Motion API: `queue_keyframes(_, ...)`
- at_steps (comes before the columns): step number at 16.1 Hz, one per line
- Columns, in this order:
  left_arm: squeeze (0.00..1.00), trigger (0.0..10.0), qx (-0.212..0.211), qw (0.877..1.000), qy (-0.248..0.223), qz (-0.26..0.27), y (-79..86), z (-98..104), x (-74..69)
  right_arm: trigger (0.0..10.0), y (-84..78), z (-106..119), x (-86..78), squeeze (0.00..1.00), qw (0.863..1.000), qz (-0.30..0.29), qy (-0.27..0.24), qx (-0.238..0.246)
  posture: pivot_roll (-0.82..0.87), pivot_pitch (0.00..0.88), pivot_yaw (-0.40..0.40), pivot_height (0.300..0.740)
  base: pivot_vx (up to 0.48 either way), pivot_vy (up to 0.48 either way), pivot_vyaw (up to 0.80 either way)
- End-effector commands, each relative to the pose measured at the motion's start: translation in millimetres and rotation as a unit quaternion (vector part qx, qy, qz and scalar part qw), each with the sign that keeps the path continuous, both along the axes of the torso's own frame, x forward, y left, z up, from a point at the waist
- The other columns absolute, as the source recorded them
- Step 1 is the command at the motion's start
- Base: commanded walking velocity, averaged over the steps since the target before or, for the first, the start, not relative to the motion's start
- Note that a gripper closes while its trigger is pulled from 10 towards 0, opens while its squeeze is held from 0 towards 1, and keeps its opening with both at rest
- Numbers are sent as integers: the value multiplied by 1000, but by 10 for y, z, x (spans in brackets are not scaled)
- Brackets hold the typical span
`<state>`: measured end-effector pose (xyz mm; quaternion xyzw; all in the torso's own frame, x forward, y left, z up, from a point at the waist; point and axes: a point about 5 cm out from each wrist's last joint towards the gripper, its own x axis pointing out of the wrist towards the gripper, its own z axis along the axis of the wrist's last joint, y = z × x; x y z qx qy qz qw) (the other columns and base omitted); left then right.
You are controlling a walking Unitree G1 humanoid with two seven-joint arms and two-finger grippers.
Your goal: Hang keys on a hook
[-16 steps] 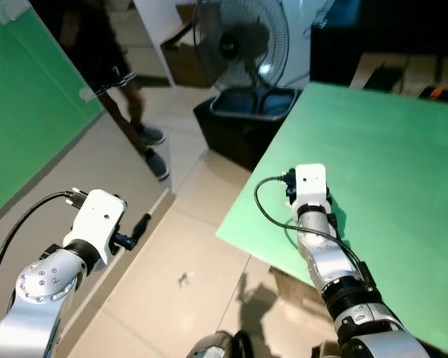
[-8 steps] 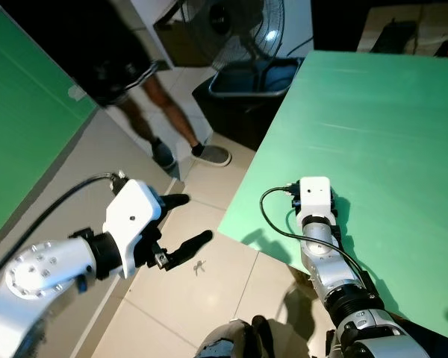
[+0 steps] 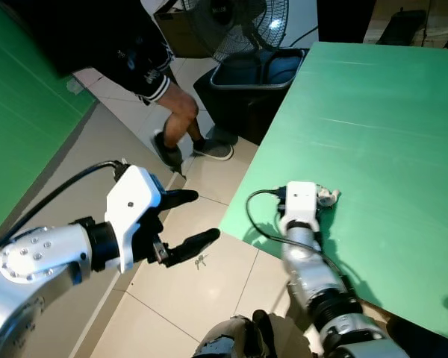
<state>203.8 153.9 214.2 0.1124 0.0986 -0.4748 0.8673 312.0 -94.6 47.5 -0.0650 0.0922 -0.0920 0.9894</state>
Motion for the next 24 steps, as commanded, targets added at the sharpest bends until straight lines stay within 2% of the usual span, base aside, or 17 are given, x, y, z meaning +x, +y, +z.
queue_keyframes(1, 0, 10000, 9, 1000, 16, 10, 72, -20, 13, 10000, 162, -70, -86, 0, 1000, 10, 18, -5, 98, 242, 400, 740, 0, 0, 0)
queue_keyframes(4, 0, 10000, 13, 1000, 23, 6, 83, -37, 26, 10000, 228, -14, -139, 0, 999, -20, 2, -30, 78, 243, 400, 740, 0, 0, 0)
queue_keyframes(7, 0, 10000, 20, 999, 27, -2, 105, -21, 82, 10000, 334, 22, -151, 0, 999, -38, 2, -25, 54, 244, 400, 740, 0, 0, 0)
queue_keyframes(11, 0, 10000, 28, 999, 29, -11, 138, -20, 143, 10000, 343, 63, -149, 0, 998, -62, 3, -22, 20, 249, 400, 740, 0, 0, 0)
queue_keyframes(15, 0, 10000, 36, 999, 30, -22, 153, -12, 177, 10000, 419, 50, -185, 0, 997, -75, 15, -3, 18, 253, 400, 740, 0, 0, 0)
queue_keyframes(19, 0, 10000, 39, 998, 29, -27, 141, 9, 169, 10000, 508, 52, -190, 0, 995, -67, 28, 66, 33, 263, 400, 740, 0, 0, 0)
queue_keyframes(24, 0, 10000, 43, 998, 27, -20, 158, 7, 161, 10000, 621, 144, -193, 0, 996, -55, 12, 70, 38, 265, 400, 740, 0, 0, 0)
